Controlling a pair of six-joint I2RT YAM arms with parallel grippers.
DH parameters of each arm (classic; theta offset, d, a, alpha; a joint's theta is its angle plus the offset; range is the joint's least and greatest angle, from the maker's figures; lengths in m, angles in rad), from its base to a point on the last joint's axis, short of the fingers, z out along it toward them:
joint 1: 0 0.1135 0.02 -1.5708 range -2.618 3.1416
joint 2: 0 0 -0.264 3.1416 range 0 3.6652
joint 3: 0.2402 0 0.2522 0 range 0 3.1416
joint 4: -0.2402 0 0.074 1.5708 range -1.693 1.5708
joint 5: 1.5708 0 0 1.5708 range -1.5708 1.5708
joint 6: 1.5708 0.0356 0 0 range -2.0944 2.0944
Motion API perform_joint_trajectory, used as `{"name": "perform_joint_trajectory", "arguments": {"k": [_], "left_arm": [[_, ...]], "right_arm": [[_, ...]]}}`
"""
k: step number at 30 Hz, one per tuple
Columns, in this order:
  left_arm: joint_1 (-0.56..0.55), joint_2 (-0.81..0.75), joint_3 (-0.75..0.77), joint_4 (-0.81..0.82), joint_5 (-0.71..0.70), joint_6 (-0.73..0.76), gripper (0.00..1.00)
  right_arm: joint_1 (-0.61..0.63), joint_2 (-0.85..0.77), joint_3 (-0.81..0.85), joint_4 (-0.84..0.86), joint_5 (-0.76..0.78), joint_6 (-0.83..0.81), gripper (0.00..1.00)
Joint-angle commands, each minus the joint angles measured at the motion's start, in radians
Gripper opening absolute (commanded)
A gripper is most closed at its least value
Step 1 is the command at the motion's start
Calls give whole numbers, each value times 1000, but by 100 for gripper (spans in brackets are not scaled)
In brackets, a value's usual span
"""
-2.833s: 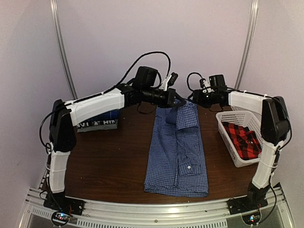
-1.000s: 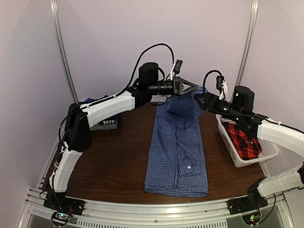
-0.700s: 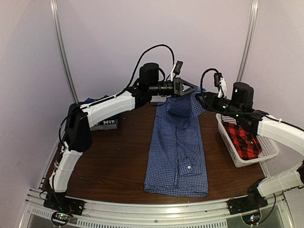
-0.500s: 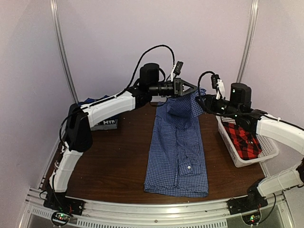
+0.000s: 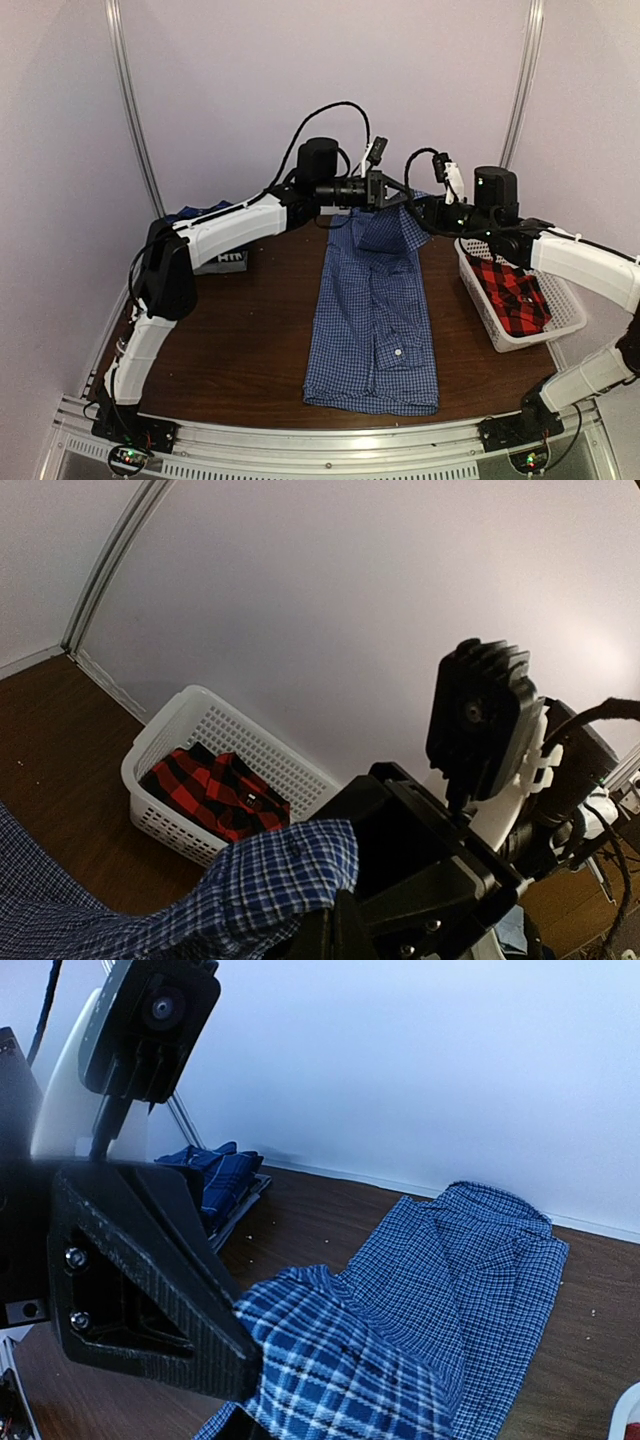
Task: Fold and stack the long sleeve shirts
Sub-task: Adjust the sleeve of the rectangle-folded shirt.
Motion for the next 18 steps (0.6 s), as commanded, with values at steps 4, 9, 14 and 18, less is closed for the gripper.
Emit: {"name": "perform_joint_trajectory", "arguments": {"k": [4, 9, 14, 18], "left_arm": [[6, 31, 60, 18, 37, 0, 0], [22, 24, 64, 12, 28, -3, 7], [61, -30, 5, 9, -15, 0, 31], [95, -113, -99, 18, -60, 7, 42]], "right_arm": [[-4, 20, 42, 3, 22, -29, 0], [-20, 24, 43, -26, 112, -23, 0], [-134, 24, 23, -40, 156, 70, 0], [-243, 46, 14, -89, 175, 178, 0]]}}
